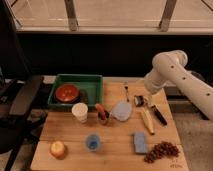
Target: Place apple in tray
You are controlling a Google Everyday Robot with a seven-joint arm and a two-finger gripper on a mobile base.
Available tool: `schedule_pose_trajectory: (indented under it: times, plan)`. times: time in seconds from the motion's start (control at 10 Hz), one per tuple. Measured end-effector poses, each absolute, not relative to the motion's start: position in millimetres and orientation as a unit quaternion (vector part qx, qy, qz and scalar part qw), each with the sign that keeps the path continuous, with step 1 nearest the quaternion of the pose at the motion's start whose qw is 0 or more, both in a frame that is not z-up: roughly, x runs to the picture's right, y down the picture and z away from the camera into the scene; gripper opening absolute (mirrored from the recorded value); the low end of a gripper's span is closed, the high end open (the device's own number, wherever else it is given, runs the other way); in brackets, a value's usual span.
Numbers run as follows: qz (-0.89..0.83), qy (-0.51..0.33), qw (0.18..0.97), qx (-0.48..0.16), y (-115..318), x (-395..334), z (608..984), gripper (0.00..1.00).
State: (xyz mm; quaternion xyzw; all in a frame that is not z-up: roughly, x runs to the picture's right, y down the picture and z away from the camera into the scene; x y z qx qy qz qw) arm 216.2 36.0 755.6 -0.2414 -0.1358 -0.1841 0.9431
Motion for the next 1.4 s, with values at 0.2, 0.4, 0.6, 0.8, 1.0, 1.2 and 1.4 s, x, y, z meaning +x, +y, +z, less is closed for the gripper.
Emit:
schedule_pose_trajectory:
  times: [0.2, 0.4, 0.6, 0.8, 1.0, 1.2, 1.4]
  plan:
    - [-0.223, -0.156, 0.932, -0.239, 34.6, 202.0, 759.1, 0.80]
    - [-0.265, -0.187, 0.916, -0.236, 34.5, 165.0, 761.2, 0.80]
    - [-0.299, -0.226, 0.898, -0.230, 34.4, 108.8, 758.8, 0.80]
    - [-0.322, -0.247, 0.887, -0.221, 37.5, 68.4, 752.0, 0.80]
    - [-0.353, -0.267, 0.873, -0.207, 49.2, 19.5, 735.4, 0.80]
    - [-0.394, -0.294, 0.848, -0.198, 73.1, -16.6, 710.2, 0.80]
    - [-0.402, -0.299, 0.843, -0.197, 78.0, -22.2, 705.6, 0.80]
